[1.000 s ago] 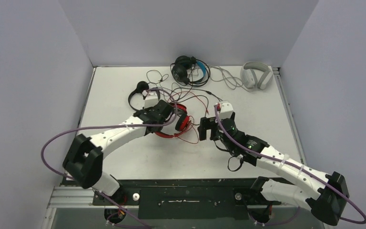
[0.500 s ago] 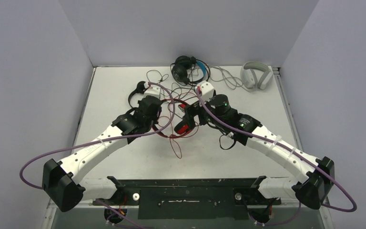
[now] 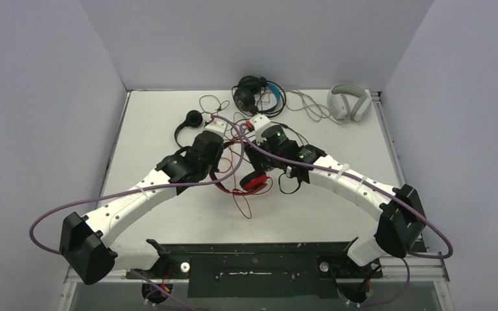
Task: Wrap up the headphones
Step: Pick up the headphones from the center of the board.
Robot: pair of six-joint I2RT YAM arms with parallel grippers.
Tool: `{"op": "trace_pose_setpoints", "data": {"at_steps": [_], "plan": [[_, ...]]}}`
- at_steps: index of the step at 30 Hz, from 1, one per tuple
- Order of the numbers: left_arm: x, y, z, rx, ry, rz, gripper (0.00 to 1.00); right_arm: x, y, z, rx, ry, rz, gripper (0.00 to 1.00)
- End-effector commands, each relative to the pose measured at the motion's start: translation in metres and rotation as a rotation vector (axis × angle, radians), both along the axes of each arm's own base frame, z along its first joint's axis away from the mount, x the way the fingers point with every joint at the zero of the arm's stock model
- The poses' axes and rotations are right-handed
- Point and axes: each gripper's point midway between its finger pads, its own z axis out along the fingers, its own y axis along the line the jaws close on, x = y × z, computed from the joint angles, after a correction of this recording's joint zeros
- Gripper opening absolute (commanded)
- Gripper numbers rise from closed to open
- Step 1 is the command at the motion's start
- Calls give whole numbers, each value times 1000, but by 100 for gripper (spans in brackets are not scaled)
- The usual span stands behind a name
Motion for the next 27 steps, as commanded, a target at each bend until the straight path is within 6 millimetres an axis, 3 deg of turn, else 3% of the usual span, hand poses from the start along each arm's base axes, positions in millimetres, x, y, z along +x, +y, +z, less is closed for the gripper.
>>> {"op": "trace_pose_setpoints", "data": {"at_steps": [1, 5, 7, 14, 27], "plan": [[10, -22, 32, -110, -72, -36, 0, 12, 4, 20, 11, -80, -12, 60], [5, -25, 28, -114, -47, -69, 0, 8, 7, 28, 65, -100, -16, 32], [2, -26, 25, -109, -36, -85, 16, 7, 7, 30, 88, -93, -27, 23], [2, -22, 13, -93, -27, -67, 32, 4, 11, 34, 145, -50, -30, 17], [5, -1, -22, 39, 49, 48, 38, 2, 13, 35, 165, -34, -17, 17]]}}
